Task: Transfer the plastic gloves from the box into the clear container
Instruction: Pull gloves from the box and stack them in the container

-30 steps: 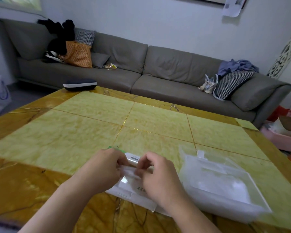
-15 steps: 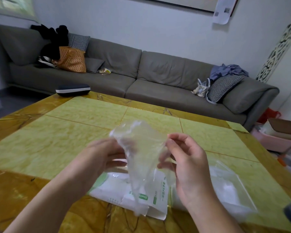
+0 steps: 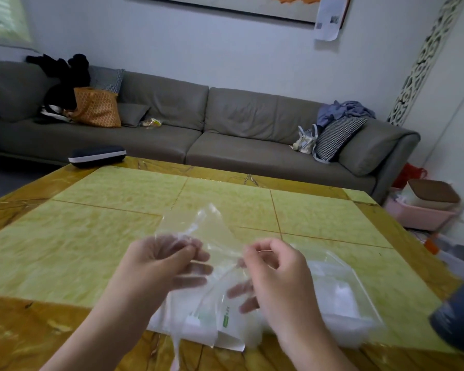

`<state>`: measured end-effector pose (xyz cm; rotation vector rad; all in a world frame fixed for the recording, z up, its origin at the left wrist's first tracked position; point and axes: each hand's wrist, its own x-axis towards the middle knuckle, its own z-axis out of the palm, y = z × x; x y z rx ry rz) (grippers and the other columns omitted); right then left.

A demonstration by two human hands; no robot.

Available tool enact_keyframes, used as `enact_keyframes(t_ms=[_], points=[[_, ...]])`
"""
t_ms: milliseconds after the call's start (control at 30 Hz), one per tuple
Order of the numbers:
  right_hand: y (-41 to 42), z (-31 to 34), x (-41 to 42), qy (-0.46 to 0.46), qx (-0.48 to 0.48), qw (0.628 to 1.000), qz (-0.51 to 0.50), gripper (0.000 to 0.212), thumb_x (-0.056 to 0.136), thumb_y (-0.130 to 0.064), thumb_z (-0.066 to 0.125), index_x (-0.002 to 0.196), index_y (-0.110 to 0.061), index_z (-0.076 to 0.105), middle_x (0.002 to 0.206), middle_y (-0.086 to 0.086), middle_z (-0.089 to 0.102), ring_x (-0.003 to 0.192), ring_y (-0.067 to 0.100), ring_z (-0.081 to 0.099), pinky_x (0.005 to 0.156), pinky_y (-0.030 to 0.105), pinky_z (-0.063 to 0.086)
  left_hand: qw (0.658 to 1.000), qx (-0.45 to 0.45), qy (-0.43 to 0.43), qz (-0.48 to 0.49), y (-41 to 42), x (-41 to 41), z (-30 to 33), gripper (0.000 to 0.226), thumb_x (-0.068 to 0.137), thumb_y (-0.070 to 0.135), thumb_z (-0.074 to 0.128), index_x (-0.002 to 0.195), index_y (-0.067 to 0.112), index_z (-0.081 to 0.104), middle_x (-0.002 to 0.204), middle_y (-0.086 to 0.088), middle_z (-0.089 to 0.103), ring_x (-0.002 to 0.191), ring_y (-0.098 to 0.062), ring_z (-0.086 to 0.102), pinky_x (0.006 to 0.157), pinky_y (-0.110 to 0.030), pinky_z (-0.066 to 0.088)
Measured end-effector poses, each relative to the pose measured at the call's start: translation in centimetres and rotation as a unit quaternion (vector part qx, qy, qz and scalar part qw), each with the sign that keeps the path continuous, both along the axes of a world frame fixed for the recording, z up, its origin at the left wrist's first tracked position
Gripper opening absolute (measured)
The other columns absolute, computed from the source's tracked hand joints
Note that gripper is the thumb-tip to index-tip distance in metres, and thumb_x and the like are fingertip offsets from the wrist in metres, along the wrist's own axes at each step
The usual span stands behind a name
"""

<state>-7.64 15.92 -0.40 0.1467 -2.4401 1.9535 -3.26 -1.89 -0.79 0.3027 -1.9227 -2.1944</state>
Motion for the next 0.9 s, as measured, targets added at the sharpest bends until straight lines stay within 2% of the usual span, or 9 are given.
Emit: enact_keyframes(t_ms=[100, 200, 367, 533, 600, 667, 767, 833, 900], points=[[2.7, 0.7, -1.2, 0.079, 0.22, 0.971, 0.043, 0.051, 0.081, -0.074, 0.064, 0.118, -0.04, 0.058, 0.107, -0.022, 0.068, 0.09, -0.005, 0.068, 0.082, 0.034, 0.059, 0.998, -0.036, -0.002, -0.046, 0.5, 0.2, 0.4, 0.014, 0.094, 0.0, 0.062, 0.091, -0.009, 0.072, 0.092, -0.03, 0.073, 0.077, -0.038, 0.075, 0.065, -0.039, 0.065], [4.3, 1.9, -1.8, 0.057, 0.23, 0.958, 0.161, 0.096, 0.063, -0.086, 0.072, 0.145, -0.046, 0.043, 0.128, -0.027, 0.06, 0.12, -0.009, 0.055, 0.105, 0.027, 0.047, 0.977, -0.083, -0.011, -0.194, 1.5, 0.3, 1.0, 0.016, 0.093, 0.004, 0.066, 0.084, -0.006, 0.074, 0.087, -0.029, 0.073, 0.076, -0.04, 0.074, 0.069, -0.045, 0.064], [6.2, 2.2, -1.9, 0.022, 0.178, 0.949, 0.258, 0.014, 0.089, -0.025, 0.085, 0.092, -0.015, 0.075, 0.081, 0.003, 0.077, 0.068, 0.011, 0.074, 0.073, 0.034, 0.06, 0.928, -0.194, -0.068, -0.311, 3.2, -0.7, 1.0, 0.017, 0.088, 0.022, 0.073, 0.095, 0.008, 0.079, 0.089, -0.019, 0.078, 0.079, -0.037, 0.076, 0.068, -0.036, 0.059], [10.5, 2.0, -3.8, -0.014, 0.075, 0.985, 0.154, 0.022, 0.098, -0.017, 0.072, 0.091, 0.002, 0.063, 0.063, 0.017, 0.066, 0.052, 0.024, 0.059, 0.052, 0.033, 0.051, 0.987, -0.096, -0.06, -0.114, 4.6, -2.4, 1.2, 0.029, 0.085, 0.033, 0.079, 0.084, 0.005, 0.08, 0.082, -0.028, 0.073, 0.063, -0.036, 0.07, 0.057, -0.041, 0.057], [12.2, 1.5, -4.8, -0.036, 0.02, 0.995, 0.094, 0.019, 0.097, -0.014, 0.074, 0.09, 0.001, 0.063, 0.063, 0.014, 0.065, 0.052, 0.025, 0.059, 0.048, 0.032, 0.047, 0.989, -0.137, -0.031, -0.04, 5.6, -3.5, 1.4, 0.02, 0.091, 0.023, 0.073, 0.082, 0.006, 0.081, 0.077, -0.02, 0.075, 0.062, -0.029, 0.071, 0.065, -0.042, 0.058], [13.6, 0.7, -5.9, -0.047, 0.009, 0.998, 0.032, 0.019, 0.096, -0.014, 0.076, 0.088, -0.003, 0.064, 0.063, 0.012, 0.067, 0.05, 0.024, 0.061, 0.046, 0.032, 0.048, 0.953, -0.295, 0.028, 0.063, 6.8, -4.3, 1.7, 0.013, 0.096, 0.021, 0.068, 0.088, 0.019, 0.078, 0.079, 0.0, 0.078, 0.071, -0.017, 0.073, 0.075, -0.04, 0.058], [14.6, -0.7, -7.1, -0.056, 0.012, 0.997, -0.052, 0.026, 0.095, -0.013, 0.076, 0.076, -0.006, 0.06, 0.06, 0.011, 0.066, 0.046, 0.023, 0.062, 0.045, 0.032, 0.051, 0.83, -0.499, 0.199, 0.148, 10.2, -4.7, 3.1, 0.011, 0.093, 0.02, 0.067, 0.1, 0.028, 0.069, 0.092, 0.015, 0.066, 0.084, -0.008, 0.062, 0.073, -0.028, 0.048], [15.0, -1.5, -7.7, -0.054, 0.022, 0.995, -0.08, 0.028, 0.093, -0.012, 0.075, 0.071, -0.006, 0.059, 0.057, 0.013, 0.065, 0.045, 0.023, 0.063, 0.044, 0.033, 0.053, 0.806, -0.545, 0.228, 0.046, 13.0, -5.6, 3.0, 0.015, 0.093, 0.021, 0.064, 0.104, 0.031, 0.066, 0.096, 0.017, 0.058, 0.084, -0.002, 0.057, 0.071, -0.016, 0.046], [15.0, -2.0, -7.9, -0.059, 0.035, 0.994, -0.084, 0.027, 0.093, -0.015, 0.075, 0.075, -0.004, 0.058, 0.059, 0.017, 0.067, 0.045, 0.025, 0.065, 0.043, 0.032, 0.053, 0.802, -0.576, 0.134, -0.085, 15.2, -6.9, 1.4, 0.018, 0.099, 0.031, 0.057, 0.115, 0.038, 0.061, 0.105, 0.02, 0.055, 0.092, -0.001, 0.06, 0.078, -0.018, 0.051]])
